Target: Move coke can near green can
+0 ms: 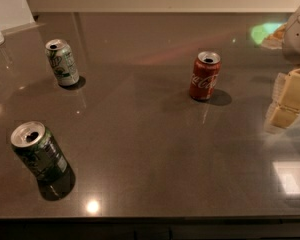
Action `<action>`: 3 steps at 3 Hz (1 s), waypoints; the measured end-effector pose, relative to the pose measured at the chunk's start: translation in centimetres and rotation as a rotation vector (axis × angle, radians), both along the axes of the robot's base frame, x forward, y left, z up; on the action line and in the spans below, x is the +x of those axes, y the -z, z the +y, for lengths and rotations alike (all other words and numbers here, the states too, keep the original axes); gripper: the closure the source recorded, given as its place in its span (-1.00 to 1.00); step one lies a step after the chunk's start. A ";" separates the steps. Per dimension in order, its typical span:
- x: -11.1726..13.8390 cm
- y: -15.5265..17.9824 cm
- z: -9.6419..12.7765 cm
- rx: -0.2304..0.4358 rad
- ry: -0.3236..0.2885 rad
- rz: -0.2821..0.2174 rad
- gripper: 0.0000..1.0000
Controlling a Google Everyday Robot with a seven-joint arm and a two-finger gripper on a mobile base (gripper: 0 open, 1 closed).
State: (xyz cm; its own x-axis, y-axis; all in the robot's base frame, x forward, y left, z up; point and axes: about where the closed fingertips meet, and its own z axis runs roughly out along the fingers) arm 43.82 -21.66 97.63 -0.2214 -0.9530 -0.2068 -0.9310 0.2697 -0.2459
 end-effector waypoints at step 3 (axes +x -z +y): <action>5.3 3.1 1.1 0.109 0.064 -0.030 -1.00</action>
Offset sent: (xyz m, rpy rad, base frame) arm 0.0564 0.0162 -0.0389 0.1207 -0.0101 -0.0585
